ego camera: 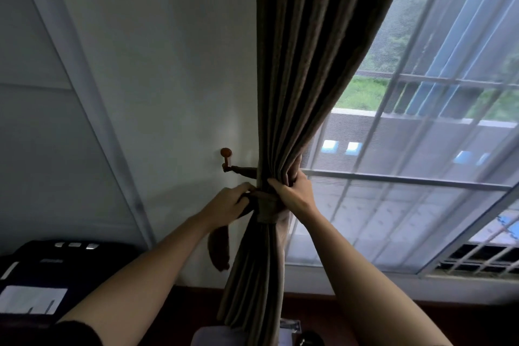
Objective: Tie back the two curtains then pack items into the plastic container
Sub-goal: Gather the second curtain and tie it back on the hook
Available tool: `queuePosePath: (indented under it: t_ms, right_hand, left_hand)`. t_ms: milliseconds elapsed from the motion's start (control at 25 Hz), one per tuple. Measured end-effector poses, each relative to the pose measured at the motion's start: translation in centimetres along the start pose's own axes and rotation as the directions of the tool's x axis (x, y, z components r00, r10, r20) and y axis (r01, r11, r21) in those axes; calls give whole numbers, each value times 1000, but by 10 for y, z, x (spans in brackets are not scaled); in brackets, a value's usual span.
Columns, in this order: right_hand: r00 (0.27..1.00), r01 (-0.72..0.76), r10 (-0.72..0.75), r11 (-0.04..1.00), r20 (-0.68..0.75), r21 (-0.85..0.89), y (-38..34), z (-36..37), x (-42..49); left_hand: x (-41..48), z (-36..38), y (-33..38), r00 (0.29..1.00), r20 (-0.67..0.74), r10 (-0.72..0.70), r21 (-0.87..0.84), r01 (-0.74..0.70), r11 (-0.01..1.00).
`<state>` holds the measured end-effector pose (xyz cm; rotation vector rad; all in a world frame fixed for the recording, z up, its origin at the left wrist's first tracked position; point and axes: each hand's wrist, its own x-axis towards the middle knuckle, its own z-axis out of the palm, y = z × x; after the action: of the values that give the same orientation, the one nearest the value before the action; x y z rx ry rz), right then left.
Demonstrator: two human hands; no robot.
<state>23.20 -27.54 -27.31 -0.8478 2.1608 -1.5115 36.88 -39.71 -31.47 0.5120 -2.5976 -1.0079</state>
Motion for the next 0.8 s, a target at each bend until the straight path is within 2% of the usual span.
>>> queuePosePath:
  t_ms: [160, 240, 440, 600, 680, 800]
  right_hand:
    - [997, 62, -58, 995, -59, 80, -2, 5, 3]
    - [993, 102, -96, 990, -65, 97, -7, 6, 2]
    - [989, 132, -127, 989, -79, 71, -12, 11, 9]
    - [992, 128, -127, 989, -16, 72, -5, 3, 11]
    - [989, 145, -148, 985, 27, 91, -7, 1, 5]
    - [980, 155, -168, 980, 102, 128, -3, 0, 1]
  left_hand:
    - [1, -38, 2, 992, 78, 96, 277, -114, 954]
    - [-2, -52, 1, 982, 118, 150, 363, -183, 914]
    - [0, -72, 0, 981, 3, 192, 317, -183, 931]
    - [-8, -80, -10, 987, 134, 85, 276, -120, 954]
    - [0, -80, -14, 997, 19, 75, 340, -77, 937]
    - [21, -59, -3, 956, -244, 161, 587, 14, 810]
